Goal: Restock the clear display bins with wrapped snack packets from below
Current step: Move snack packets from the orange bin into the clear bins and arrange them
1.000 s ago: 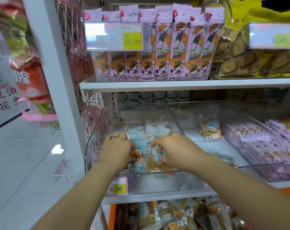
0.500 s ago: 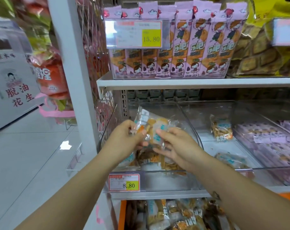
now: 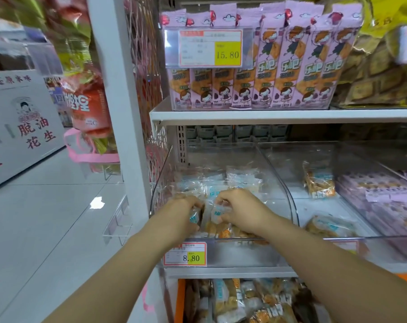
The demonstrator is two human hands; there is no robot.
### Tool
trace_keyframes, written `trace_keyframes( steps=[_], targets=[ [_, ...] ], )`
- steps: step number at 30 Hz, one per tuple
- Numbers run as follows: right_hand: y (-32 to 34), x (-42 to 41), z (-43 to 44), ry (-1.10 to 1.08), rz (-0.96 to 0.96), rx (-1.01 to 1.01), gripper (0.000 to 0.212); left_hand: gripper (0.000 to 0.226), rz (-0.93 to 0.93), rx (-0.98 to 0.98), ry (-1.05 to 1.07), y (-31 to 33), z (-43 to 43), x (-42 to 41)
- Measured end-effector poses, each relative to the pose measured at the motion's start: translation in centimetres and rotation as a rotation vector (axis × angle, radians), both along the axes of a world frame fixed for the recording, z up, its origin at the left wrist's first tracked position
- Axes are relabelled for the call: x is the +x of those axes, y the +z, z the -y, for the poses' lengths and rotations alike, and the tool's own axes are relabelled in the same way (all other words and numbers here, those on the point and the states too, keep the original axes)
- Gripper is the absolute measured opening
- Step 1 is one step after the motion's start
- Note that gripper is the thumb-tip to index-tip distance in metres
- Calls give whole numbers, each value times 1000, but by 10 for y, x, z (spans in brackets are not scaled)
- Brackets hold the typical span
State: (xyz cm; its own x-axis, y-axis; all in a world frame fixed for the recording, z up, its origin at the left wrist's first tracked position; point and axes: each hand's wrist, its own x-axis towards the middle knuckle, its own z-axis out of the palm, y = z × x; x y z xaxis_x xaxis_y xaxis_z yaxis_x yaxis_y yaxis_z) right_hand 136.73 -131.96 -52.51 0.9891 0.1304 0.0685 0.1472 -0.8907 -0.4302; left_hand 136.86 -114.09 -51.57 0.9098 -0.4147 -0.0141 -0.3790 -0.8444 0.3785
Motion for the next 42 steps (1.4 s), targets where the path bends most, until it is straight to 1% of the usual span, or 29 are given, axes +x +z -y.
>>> trace_keyframes(
  steps=[2, 3, 5, 7, 9, 10, 11, 12, 13, 15, 16, 18, 21, 24, 27, 29, 30, 34, 36, 38, 42],
  targets=[
    [-2, 7, -4, 14, 34, -106, 25, 38, 20, -23, -4, -2, -1, 3],
    [-4, 10, -6, 26, 35, -156, 22, 37, 32, -30, -8, -3, -1, 4],
    [-7, 12, -5, 53, 14, -177, 22, 45, 55, -38, 0, -5, 0, 5],
    [-5, 9, 0, 48, 20, -84, 35, 47, 81, -39, -6, -7, 1, 5],
    [2, 1, 6, 13, 113, 18, 44, 41, 97, -27, -41, -8, 1, 5],
    [5, -4, 8, 0, 160, 63, 41, 37, 104, -21, -61, -8, 1, 6],
    [9, -10, 11, 0, 167, 114, 36, 33, 116, -22, -77, -8, 1, 7],
    [12, -16, 11, 23, 100, 172, 31, 30, 125, -27, -85, -7, 3, 8],
    [13, -20, 10, 65, -30, 214, 30, 28, 138, -30, -86, -6, 5, 9],
    [8, -23, 9, 147, -297, 252, 37, 23, 135, -46, -60, -6, 10, 14],
    [5, -21, 9, 161, -382, 275, 43, 21, 117, -71, -31, -6, 11, 17],
    [2, -14, 10, 160, -462, 315, 53, 19, 72, -129, 22, -7, 12, 20],
    [1, -6, 9, 162, -509, 303, 58, 21, 67, -124, 22, -6, 13, 23],
    [-5, -5, 5, 141, -477, 263, 61, 24, 90, -18, 14, -6, 16, 27],
    [-11, -2, 5, 116, -458, 222, 62, 29, 186, 182, -12, -12, 19, 28],
    [-10, -2, 5, 103, -465, 205, 62, 26, 230, 272, -23, -15, 21, 26],
    [-9, -3, 4, 102, -470, 195, 61, 25, 237, 285, -27, -15, 21, 25],
    [0, -8, 4, 115, -469, 198, 61, 23, 200, 180, -30, -13, 18, 24],
    [9, -12, 7, 117, -412, 234, 54, 24, 188, 119, -35, -11, 16, 22],
    [20, -21, 10, 118, -307, 262, 44, 24, 193, 72, -42, -6, 15, 18],
    [42, -53, 27, 104, -53, 315, 30, 24, 251, -15, 13, 5, 16, 5]
  ],
)
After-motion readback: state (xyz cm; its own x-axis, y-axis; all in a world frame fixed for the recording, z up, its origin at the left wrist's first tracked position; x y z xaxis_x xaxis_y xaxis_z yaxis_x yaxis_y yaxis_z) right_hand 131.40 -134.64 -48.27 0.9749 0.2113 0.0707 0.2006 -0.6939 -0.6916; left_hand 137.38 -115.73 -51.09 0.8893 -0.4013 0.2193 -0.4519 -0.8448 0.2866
